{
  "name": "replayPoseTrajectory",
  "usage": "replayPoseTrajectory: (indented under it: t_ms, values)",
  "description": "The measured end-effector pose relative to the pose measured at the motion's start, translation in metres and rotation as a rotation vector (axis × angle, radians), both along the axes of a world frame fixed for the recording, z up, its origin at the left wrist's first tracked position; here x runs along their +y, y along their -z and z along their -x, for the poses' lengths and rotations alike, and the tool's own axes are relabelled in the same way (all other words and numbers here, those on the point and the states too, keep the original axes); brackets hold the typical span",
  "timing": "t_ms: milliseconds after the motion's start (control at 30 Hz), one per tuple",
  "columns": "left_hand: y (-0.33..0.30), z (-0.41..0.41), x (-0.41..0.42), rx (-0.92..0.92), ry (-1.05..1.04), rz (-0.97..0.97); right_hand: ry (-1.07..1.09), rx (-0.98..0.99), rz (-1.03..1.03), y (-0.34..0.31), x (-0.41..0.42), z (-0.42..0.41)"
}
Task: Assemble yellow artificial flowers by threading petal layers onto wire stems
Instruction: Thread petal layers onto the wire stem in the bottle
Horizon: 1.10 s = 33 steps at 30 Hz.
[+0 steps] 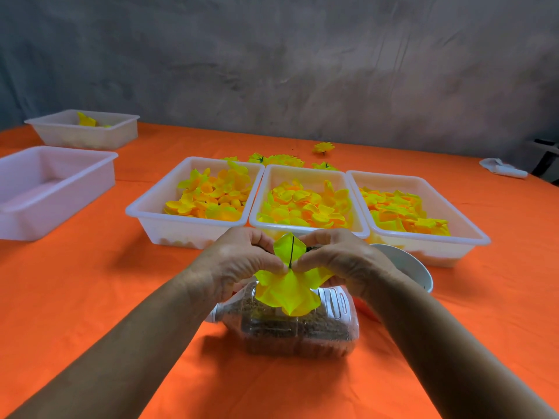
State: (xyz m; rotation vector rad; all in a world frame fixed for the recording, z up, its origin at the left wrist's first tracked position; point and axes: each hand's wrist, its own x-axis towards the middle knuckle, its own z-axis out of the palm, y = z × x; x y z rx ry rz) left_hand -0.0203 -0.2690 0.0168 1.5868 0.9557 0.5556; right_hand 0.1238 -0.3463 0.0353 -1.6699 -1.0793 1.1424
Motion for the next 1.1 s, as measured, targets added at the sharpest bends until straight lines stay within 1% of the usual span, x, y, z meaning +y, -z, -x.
replayPoseTrajectory:
  t_ms: [433, 867, 1000, 1100]
  values:
    - [0.006, 0.0, 0.005, 0.011, 0.004, -0.019, 0.023, -0.054, -0.015, 0.011, 0.006, -0.004]
    - [0.009, 0.004, 0.011, 0.092, 0.047, -0.028, 0.067, 0.012, 0.027, 0.016, 0.004, -0.006]
    - [0.007, 0.005, 0.01, 0.118, 0.035, -0.072, 0.107, -0.004, 0.024, 0.019, 0.001, -0.005]
    - [0.006, 0.007, 0.006, 0.13, 0.012, -0.168, 0.141, -0.017, 0.013, 0.02, -0.005, -0.003]
